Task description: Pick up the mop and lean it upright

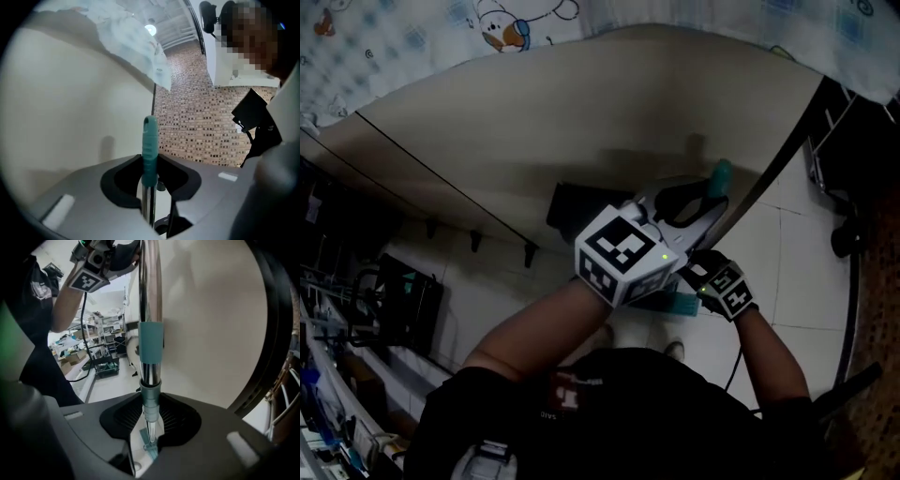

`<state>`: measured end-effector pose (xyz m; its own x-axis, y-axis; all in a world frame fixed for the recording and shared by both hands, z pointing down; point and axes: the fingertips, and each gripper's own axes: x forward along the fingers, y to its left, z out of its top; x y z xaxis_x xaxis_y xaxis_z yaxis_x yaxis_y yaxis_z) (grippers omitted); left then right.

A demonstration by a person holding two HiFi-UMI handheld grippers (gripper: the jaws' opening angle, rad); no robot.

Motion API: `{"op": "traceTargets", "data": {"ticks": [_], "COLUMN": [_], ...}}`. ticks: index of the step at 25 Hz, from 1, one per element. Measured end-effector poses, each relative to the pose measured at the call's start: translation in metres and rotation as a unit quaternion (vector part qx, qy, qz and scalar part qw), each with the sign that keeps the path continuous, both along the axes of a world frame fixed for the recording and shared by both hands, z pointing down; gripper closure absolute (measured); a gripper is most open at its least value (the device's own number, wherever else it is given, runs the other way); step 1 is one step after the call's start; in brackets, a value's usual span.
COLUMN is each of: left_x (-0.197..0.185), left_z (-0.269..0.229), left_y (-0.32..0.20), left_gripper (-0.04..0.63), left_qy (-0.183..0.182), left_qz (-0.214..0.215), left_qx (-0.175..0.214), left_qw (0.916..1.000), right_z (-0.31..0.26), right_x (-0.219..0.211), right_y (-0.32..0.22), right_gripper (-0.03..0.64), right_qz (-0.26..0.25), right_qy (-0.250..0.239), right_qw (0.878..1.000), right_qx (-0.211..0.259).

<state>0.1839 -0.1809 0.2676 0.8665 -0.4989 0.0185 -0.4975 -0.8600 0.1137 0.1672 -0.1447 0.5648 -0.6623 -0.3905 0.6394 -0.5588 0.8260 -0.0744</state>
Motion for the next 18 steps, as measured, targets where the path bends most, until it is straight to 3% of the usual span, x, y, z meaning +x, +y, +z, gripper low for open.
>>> {"op": "traceTargets", "data": {"ticks": [4,18], "left_x": [0.001,-0.002], "left_z": [-0.055,-0.242], "left_y": [0.012,0.041], "left_gripper": [0.497,0.491], "left_qy": [0.011,0.045], "left_qz": [0.021,0.122], "left_qx": [0.037,0.079], "left_qw": [0.999,0.9883], "right_z": [-0.051,-0.233], "right_x": [0.008,-0.003], "right_y": [0.005,0.016], "right_gripper": [0.489,0.488], "right_qz": [-0.002,-0.023], "right_qy": [0.008,-0.004], "right_qw": [1.0,0.998], "right_qx": [0.018,0.063]}}
